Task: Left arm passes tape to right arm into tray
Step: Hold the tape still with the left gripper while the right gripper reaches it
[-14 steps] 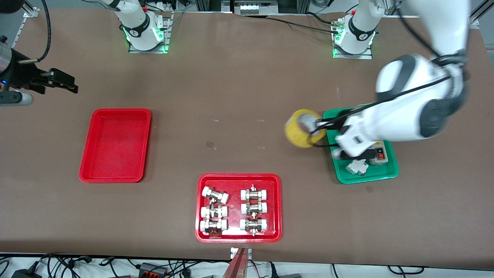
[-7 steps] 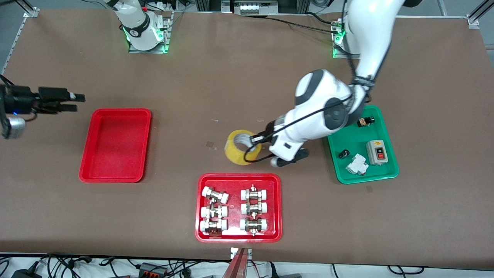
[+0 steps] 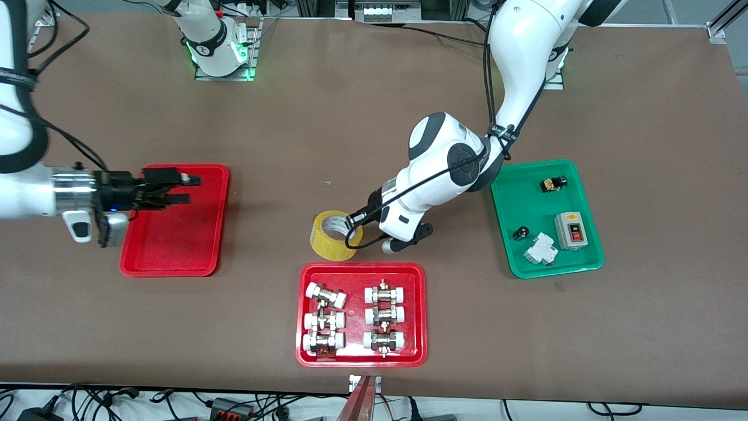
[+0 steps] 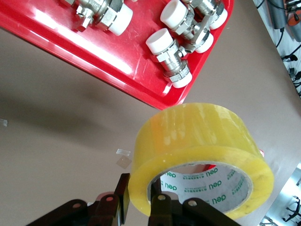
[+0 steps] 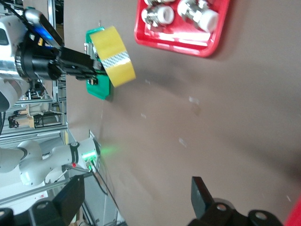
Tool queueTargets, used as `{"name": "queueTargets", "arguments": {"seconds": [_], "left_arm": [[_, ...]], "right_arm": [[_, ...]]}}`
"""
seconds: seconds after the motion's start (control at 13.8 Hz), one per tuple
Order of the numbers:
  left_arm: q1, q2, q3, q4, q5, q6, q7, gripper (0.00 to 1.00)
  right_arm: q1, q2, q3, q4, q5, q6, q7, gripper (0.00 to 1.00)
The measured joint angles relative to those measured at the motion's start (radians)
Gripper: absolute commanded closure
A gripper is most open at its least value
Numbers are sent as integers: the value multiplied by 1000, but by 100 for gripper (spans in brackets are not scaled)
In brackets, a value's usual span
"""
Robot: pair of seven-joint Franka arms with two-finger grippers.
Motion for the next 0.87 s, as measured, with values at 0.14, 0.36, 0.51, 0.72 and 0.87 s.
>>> {"name": "queueTargets", "arguments": {"seconds": [0.14, 0.36, 0.51, 0.72, 0.87], "left_arm": [[0, 6, -11, 2, -15, 0, 0, 99], [1, 5, -43, 9, -19, -16, 6, 99], [-1, 5, -60, 12, -55, -17, 11, 99], [-4, 9, -64, 12, -76, -22, 18, 99], [-4, 17, -64, 12, -82, -22, 18, 99]], "right_arm": [[41, 11, 0, -10, 38, 73, -26, 0], [106, 48, 1, -17, 78, 180, -99, 0], [141, 75, 1, -17, 111, 234, -139, 0], [198, 95, 1, -17, 147, 320, -154, 0], [238, 99, 2, -20, 169, 363, -154, 0]]}}
